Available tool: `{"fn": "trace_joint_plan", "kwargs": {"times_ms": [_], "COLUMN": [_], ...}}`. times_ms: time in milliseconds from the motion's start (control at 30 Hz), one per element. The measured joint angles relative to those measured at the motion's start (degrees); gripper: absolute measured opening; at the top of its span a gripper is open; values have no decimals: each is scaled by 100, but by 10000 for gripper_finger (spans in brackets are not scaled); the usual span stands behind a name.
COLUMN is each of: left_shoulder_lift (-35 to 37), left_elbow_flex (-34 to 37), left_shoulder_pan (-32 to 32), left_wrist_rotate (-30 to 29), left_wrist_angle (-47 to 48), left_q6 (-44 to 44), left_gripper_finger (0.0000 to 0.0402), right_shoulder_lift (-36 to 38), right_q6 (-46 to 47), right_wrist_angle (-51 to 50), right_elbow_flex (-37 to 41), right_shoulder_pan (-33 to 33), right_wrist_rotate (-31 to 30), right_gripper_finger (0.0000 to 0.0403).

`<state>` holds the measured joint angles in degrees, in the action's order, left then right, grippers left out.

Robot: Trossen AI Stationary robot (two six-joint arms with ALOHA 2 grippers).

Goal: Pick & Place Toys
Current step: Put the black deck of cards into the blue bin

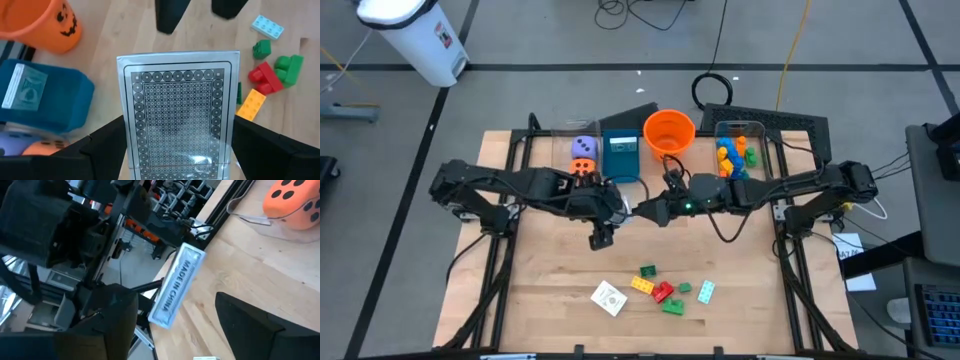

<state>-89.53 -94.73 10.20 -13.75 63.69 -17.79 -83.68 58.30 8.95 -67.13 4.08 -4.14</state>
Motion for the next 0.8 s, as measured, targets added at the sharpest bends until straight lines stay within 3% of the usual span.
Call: {"fn": "trace_joint_plan", "kwargs": {"times_ms": [600, 800], "left_shoulder_lift": [-742, -744], "left_elbow_flex": [-1064, -1074], "left_shoulder_pan": [1, 1], "left_wrist_rotate": [-336, -337], "left_wrist_angle": [287, 294], "left_q6": [682, 685], "left_gripper_finger": [325, 316], "right_shoulder_lift": [0, 0], "right_q6": [462, 461], "right_wrist_angle": [-50, -62], "right_elbow_flex": [0, 0], "right_shoulder_pan": [0, 0], "right_wrist_rotate": [-4, -24], "right_gripper_finger": [250, 212]}}
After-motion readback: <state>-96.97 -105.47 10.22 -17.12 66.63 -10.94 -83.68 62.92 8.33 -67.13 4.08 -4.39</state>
